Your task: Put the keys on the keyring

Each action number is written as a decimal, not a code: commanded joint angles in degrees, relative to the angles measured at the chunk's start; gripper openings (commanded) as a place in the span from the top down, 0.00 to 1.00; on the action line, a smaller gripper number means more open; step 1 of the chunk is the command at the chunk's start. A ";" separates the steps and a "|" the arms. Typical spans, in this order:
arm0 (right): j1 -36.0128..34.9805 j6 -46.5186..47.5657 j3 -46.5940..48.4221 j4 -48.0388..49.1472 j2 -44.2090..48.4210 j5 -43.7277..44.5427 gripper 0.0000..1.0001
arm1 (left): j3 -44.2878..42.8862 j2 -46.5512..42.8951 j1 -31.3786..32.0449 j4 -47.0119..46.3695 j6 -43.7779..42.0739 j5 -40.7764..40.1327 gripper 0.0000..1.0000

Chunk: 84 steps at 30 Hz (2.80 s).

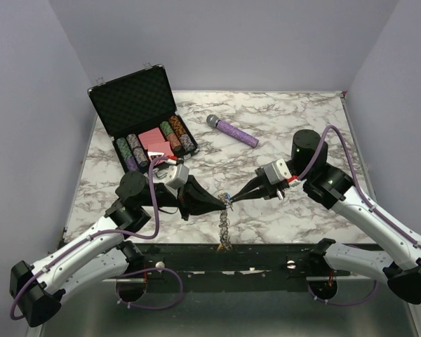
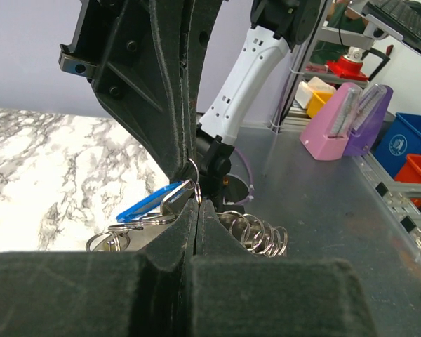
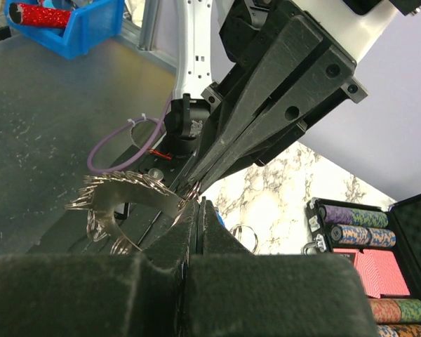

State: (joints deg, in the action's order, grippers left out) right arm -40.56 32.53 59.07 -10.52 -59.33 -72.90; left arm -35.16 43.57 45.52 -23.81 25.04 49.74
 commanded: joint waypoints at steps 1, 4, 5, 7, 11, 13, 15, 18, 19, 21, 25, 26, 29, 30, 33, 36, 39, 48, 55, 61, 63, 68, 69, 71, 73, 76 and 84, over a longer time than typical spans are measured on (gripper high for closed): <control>-0.23 4.02 2.72 -1.60 -0.26 -2.07 1.00 | -2.64 1.07 -0.08 0.61 1.77 5.81 1.00; -0.23 5.52 3.33 -3.27 -0.35 -2.68 1.00 | -2.90 1.52 -0.25 0.61 2.47 7.21 1.00; -0.14 6.39 3.42 -3.97 -0.43 -2.94 1.00 | -2.90 1.69 -0.17 0.52 2.73 7.65 1.00; -0.23 7.02 3.51 -4.50 -0.52 -3.21 1.00 | -2.99 2.22 -0.25 0.17 3.44 8.36 1.00; -0.23 7.37 3.60 -4.68 -0.61 -3.39 1.00 | -2.99 3.36 -0.25 -0.27 4.05 9.32 1.00; -0.14 8.07 3.77 -5.56 -0.79 -3.56 1.00 | -3.34 3.97 -0.17 0.17 4.14 9.94 1.00; -0.23 8.42 3.95 -6.35 -0.79 -3.65 1.00 | -3.60 4.50 -0.25 0.78 3.71 10.12 1.00; -0.31 8.77 3.60 -7.14 -0.79 -4.09 1.00 | -4.13 5.12 -0.25 1.66 3.27 10.73 1.00; -0.31 8.86 3.51 -7.58 -0.87 -4.09 1.00 | -4.30 5.47 -0.17 2.01 3.18 10.99 1.00; -0.31 9.12 3.42 -8.19 -0.96 -4.26 1.00 | -4.66 6.08 -0.25 2.19 3.00 11.52 1.00; -0.40 8.95 4.04 -9.60 -1.40 -4.18 1.00 | -5.01 7.23 -0.17 2.02 2.83 12.49 1.00; -0.40 9.04 4.21 -10.04 -1.58 -4.09 1.00 | -4.84 7.40 -0.25 1.93 2.74 12.40 1.00; -0.58 8.86 4.65 -11.27 -1.93 -3.56 1.00 | -4.40 7.76 -0.25 1.14 2.65 11.97 1.00; -0.66 8.78 4.74 -11.71 -2.10 -3.47 1.00 | -4.22 7.93 -0.17 0.70 2.74 11.88 1.00; -1.01 8.69 5.26 -12.94 -2.72 -2.95 1.00 | -4.04 8.11 0.01 0.26 2.39 11.44 1.00; -1.28 8.08 6.14 -14.26 -3.42 -2.33 1.00 | -4.13 8.28 0.10 1.48 1.25 11.09 1.00; -1.46 7.55 6.94 -15.93 -4.21 -2.07 0.99 | -4.04 8.46 0.19 1.93 0.10 10.91 1.00; -2.51 5.35 8.43 -19.18 -5.97 -0.93 0.97 | -0.09 10.13 0.80 -8.16 3.61 9.33 1.00; -2.77 4.11 10.54 -23.48 -7.64 0.13 0.94 | 4.04 10.57 1.24 -17.66 7.04 6.78 1.00; -3.21 4.99 13.17 -28.23 -9.66 1.62 0.94 | 7.81 10.48 1.42 -23.72 8.62 4.15 1.00; -3.39 5.35 14.40 -30.16 -10.63 2.24 0.95 | 8.87 10.48 1.50 -25.57 8.80 3.09 1.00; -4.27 7.10 18.36 -37.01 -13.61 5.13 0.98 | 11.33 11.18 2.12 -30.32 9.07 0.28 1.00; -4.53 7.37 19.15 -38.42 -14.23 5.58 0.98 | 11.69 11.27 2.29 -30.85 8.80 -0.25 1.00; -5.06 8.16 20.38 -40.88 -15.20 6.54 0.99 | 12.21 11.27 2.47 -31.38 8.10 -1.13 1.00; -5.50 9.56 21.17 -43.25 -15.99 7.25 0.99 | 12.74 11.18 2.56 -32.43 7.83 -1.74 1.00; -6.11 10.35 21.79 -45.02 -16.61 8.74 1.00 | 13.44 11.10 2.56 -33.66 7.83 -2.54 1.00; -6.64 10.53 23.63 -46.07 -18.27 11.47 0.82 | 16.96 13.90 2.56 -46.21 11.69 -3.85 1.00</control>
State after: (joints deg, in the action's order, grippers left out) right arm -46.26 42.19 80.07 -55.24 -76.49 -63.09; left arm -19.94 55.35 47.77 -57.98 34.20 49.17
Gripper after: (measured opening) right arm 0.174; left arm 0.006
